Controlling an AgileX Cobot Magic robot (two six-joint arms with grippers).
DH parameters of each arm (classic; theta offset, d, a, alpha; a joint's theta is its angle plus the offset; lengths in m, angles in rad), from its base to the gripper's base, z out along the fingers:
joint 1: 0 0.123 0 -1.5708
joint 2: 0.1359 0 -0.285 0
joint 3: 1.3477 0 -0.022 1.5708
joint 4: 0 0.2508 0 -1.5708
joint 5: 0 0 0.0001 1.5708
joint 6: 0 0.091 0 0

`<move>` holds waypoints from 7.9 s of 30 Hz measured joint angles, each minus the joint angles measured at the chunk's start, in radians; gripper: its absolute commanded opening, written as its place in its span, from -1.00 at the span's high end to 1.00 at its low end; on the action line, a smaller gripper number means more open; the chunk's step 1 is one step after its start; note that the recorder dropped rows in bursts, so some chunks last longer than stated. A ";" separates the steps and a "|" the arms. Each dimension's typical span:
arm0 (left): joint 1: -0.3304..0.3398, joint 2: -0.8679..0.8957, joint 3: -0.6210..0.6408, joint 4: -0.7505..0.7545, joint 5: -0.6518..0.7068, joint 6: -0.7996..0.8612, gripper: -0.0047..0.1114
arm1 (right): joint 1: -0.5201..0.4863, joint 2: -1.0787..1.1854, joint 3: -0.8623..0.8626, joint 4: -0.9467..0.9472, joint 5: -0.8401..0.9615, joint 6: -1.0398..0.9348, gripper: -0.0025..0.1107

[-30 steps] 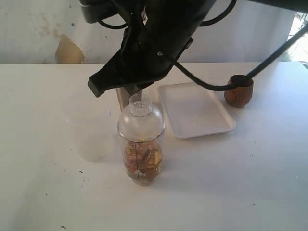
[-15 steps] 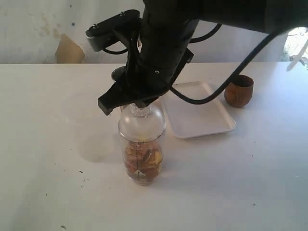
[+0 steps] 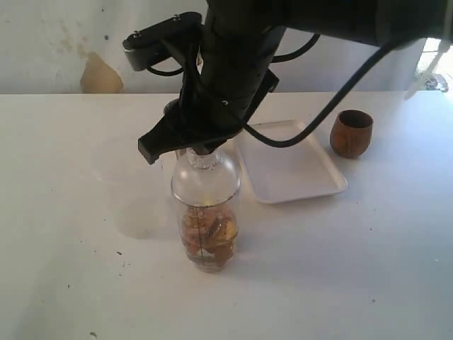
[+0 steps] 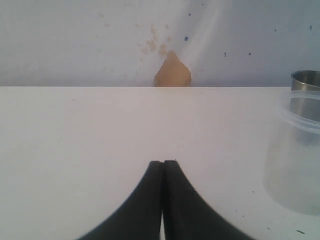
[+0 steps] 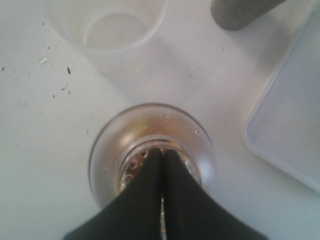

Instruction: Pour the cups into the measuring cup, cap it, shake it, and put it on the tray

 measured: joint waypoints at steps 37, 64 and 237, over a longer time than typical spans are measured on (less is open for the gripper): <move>0.000 0.000 0.000 0.000 0.000 0.000 0.92 | 0.000 -0.223 0.002 0.006 -0.256 -0.095 -0.07; 0.000 0.000 0.000 0.000 0.000 0.000 0.92 | 0.000 -0.602 0.951 0.013 -1.321 -0.168 -0.90; 0.000 0.000 0.000 -0.001 0.005 -0.002 0.92 | -0.031 -0.382 0.823 0.532 -1.501 -0.416 0.96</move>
